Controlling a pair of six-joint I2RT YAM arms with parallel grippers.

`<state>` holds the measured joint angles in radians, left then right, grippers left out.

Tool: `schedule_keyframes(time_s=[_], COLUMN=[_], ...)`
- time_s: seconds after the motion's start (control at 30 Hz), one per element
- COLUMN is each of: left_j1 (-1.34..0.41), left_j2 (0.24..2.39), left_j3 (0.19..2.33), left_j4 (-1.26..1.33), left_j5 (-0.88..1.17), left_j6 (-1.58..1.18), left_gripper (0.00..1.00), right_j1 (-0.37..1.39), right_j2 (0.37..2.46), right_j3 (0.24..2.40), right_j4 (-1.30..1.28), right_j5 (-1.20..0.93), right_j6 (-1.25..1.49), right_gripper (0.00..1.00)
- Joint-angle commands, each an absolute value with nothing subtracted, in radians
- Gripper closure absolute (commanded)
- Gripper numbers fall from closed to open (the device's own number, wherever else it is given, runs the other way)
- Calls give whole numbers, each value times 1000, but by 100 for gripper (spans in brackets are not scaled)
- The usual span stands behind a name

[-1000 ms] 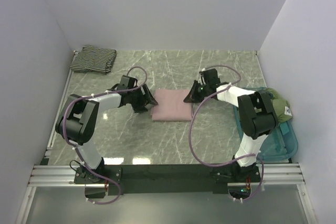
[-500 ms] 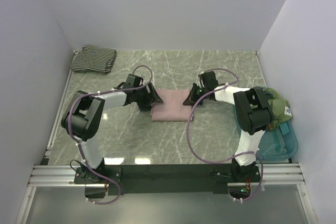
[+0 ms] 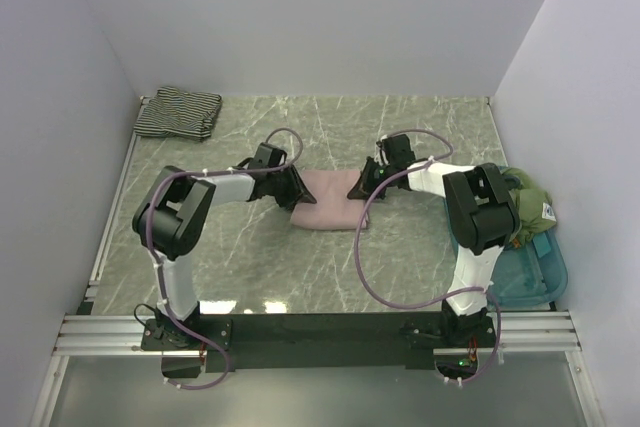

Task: Fold and stack the tank tops
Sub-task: Fold the tank top, then neatly place the folded tank top to the corner

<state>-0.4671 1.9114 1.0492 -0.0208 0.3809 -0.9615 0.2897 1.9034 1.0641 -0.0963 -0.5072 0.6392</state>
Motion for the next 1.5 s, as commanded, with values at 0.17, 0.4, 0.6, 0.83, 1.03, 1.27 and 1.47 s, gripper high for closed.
schedule_keyframes(time_s=[0.17,0.4,0.6,0.83,1.03,1.27,1.47], left_j1=[-494,-457,-351,-235,-157,-97,-20], left_j2=[2003,2062,2134,2292,2393,2398,2376], left_j3=[1156,1489,1722,2043,2241,2305,2348], left_j4=[-265,-511,-511,-483,-449,-396,-416], left_j5=[197,-237,-512,-630,-604,-542,-382], left_j6=[-882,-726,-540,-301,-184,-114,-129], left_gripper=[99,99,99,100,100,100,99], right_j1=[291,333,356,367,382,394,416], right_j2=[1853,1593,1409,1355,1351,1382,1425], right_j3=[1175,1235,1160,1130,1143,1141,1177], right_j4=[-189,-291,-313,-354,-383,-377,-382], right_j5=[-443,-383,-364,-362,-364,-376,-367], right_j6=[635,653,663,621,592,583,583], right_gripper=[97,60,57,57,57,57,57])
